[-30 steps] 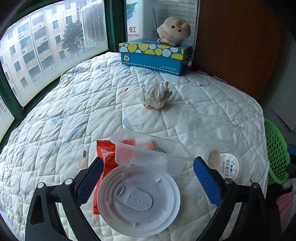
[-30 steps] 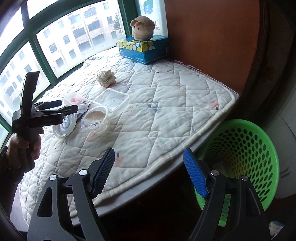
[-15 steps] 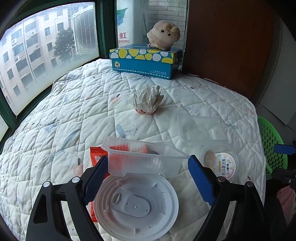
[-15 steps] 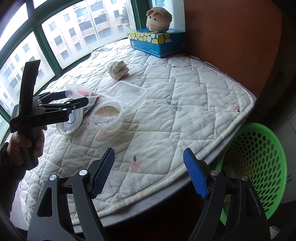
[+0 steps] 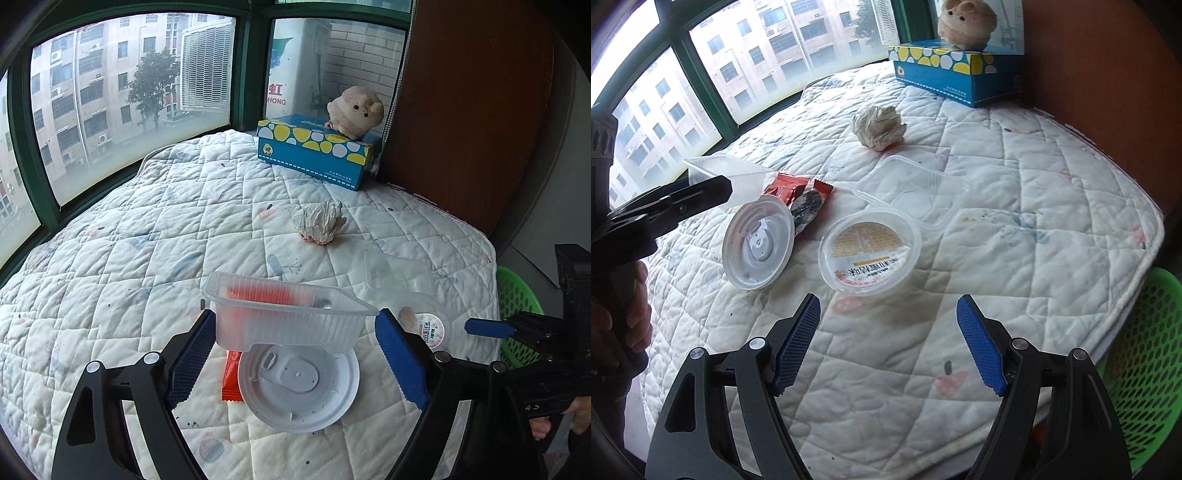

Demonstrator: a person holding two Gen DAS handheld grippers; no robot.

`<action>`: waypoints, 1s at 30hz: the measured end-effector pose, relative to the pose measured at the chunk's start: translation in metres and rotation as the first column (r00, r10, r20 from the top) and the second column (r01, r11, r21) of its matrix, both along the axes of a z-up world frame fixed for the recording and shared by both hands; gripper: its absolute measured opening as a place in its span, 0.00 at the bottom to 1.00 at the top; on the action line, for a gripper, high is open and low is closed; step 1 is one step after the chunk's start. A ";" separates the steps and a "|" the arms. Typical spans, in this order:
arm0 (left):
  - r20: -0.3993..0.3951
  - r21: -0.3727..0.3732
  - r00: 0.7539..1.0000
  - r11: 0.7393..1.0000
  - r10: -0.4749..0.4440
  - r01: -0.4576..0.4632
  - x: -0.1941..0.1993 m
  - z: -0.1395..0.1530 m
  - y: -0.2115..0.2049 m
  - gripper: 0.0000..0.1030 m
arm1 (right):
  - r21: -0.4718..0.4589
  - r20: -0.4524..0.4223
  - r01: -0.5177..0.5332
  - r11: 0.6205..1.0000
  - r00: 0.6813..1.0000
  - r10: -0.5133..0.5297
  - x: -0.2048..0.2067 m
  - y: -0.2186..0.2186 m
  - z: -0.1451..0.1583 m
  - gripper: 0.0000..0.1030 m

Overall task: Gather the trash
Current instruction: 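Grasp the clear rectangular tray with the left gripper while the right grasps the round labeled container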

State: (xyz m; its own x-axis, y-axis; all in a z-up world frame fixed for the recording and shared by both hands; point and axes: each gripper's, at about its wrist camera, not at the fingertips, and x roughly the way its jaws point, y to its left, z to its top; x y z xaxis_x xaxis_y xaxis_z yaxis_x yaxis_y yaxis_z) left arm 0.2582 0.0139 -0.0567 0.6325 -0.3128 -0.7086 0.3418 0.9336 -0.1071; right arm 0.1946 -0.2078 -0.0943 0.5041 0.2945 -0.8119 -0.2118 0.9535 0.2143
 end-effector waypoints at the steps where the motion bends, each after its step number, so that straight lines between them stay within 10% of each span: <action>1: 0.003 -0.002 1.000 1.000 0.001 -0.001 -0.002 0.001 0.002 0.81 | -0.003 -0.001 -0.005 1.000 1.000 0.005 0.003 0.005 -0.002 0.74; 30: 0.002 -0.024 0.999 0.999 -0.045 0.045 -0.033 0.009 -0.021 0.81 | -0.017 0.049 0.016 1.000 0.999 -0.015 -0.021 -0.018 0.010 0.61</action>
